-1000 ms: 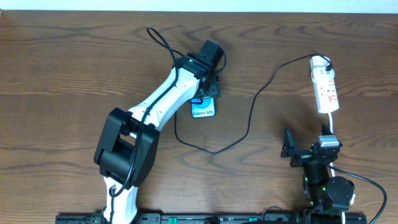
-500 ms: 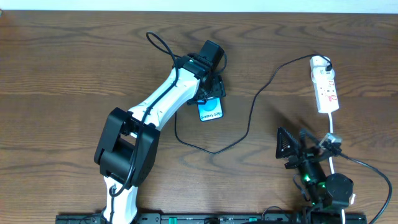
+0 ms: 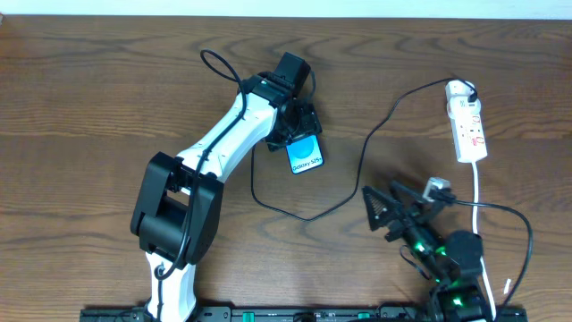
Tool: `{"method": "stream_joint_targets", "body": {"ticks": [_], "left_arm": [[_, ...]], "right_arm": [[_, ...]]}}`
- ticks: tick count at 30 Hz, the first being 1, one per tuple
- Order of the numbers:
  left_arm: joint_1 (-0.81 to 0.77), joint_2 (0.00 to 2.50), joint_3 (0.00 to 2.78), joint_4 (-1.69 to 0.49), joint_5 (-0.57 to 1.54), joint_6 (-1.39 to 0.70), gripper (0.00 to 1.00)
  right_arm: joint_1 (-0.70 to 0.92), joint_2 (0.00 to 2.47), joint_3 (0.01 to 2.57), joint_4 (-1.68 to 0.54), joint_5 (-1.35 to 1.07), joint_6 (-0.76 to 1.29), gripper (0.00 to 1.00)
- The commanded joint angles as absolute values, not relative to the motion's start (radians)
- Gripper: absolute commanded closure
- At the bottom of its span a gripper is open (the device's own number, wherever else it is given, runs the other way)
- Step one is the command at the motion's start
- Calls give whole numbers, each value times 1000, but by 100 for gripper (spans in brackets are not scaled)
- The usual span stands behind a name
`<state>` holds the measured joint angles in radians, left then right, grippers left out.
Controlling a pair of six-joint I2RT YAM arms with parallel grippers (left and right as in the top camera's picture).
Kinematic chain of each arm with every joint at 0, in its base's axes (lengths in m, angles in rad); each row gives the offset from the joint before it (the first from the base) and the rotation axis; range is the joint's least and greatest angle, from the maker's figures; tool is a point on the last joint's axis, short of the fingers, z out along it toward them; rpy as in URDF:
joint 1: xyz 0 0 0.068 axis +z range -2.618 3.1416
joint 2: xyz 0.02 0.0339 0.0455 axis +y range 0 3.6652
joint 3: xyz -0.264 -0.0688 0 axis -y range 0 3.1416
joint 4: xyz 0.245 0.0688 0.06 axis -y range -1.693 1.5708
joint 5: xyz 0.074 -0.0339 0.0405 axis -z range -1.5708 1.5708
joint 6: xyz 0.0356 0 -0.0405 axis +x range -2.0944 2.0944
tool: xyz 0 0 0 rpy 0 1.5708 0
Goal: Plug charger to phone and switch on socket
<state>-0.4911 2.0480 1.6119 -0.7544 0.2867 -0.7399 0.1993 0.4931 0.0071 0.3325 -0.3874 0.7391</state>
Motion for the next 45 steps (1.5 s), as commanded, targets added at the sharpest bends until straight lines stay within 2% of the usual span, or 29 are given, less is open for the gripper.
{"method": "stream_joint_targets", "body": {"ticks": [1,6,13,16,23,26,30,33,37,39,41,42,43,45], "left_arm": [[-489,2053,1633,-749,315,-762,48],[-489,2053,1633,-745,316,-762,48],[-487,2053,1633,-754,333,-761,48],[-487,2053,1633,-753,333,-763,48],[-487,2053,1633,-752,333,-783,48],[-487,2053,1633,-752,336,-783,48],[-487,2053,1633,-735,355,-783,48],[-483,2053,1633,-735,355,-783,48],[-478,2053,1633,-735,355,-783,48],[-476,2053,1633,-735,355,-783,48],[-474,2052,1633,-739,355,-770,27],[-466,2049,1633,-751,355,-744,10],[-458,2045,1633,-762,356,-730,5],[-433,2028,1633,-784,355,-687,5]], "right_arm": [[326,697,31,432,-194,727,1],[462,1076,196,525,-58,701,2],[494,1483,448,627,-105,737,11],[510,1580,507,676,-142,737,16],[540,1684,547,692,-110,756,20],[540,1705,550,709,-111,765,26],[541,1708,550,708,-120,770,44],[540,1708,550,710,-147,771,75],[540,1708,550,727,-168,770,98],[540,1708,550,730,-171,770,99],[540,1707,550,730,-172,770,99],[538,1707,550,730,-174,770,99],[535,1707,550,730,-176,770,99],[527,1707,550,730,-180,770,99]]}}
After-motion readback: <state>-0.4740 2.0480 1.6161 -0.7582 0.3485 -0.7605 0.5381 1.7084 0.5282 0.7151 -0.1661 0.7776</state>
